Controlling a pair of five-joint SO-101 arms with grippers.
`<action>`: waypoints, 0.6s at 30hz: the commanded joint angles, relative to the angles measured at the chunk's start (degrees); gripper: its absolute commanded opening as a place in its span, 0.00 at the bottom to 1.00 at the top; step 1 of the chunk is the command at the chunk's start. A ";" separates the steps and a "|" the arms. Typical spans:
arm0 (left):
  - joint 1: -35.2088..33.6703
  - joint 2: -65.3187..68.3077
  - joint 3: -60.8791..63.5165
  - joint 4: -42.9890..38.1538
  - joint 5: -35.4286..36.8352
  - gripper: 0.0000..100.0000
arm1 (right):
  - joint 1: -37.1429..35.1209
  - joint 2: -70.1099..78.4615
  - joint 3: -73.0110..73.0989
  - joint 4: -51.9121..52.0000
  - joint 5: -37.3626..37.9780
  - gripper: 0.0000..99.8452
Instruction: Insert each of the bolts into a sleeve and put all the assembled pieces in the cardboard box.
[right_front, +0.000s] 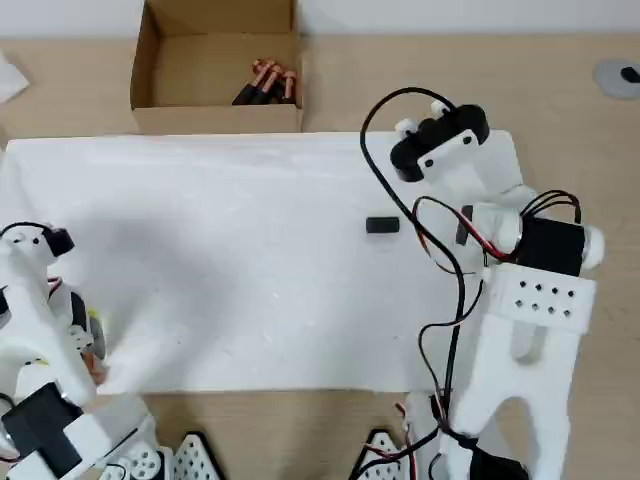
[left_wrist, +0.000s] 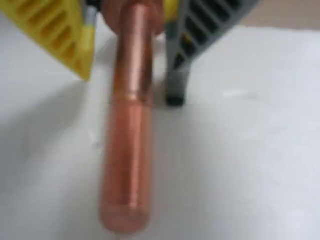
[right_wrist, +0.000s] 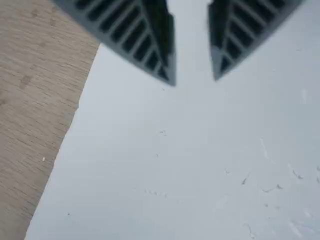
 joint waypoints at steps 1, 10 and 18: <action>0.26 -1.80 1.93 -3.25 -0.62 0.11 | 0.66 -0.31 -0.04 -0.79 0.53 0.08; 6.07 -1.80 10.81 -9.05 -2.90 0.11 | 0.66 -0.31 -0.22 -0.79 0.53 0.08; 10.20 -1.80 13.63 -9.23 -3.08 0.01 | 0.66 -0.40 -0.31 -0.70 0.53 0.08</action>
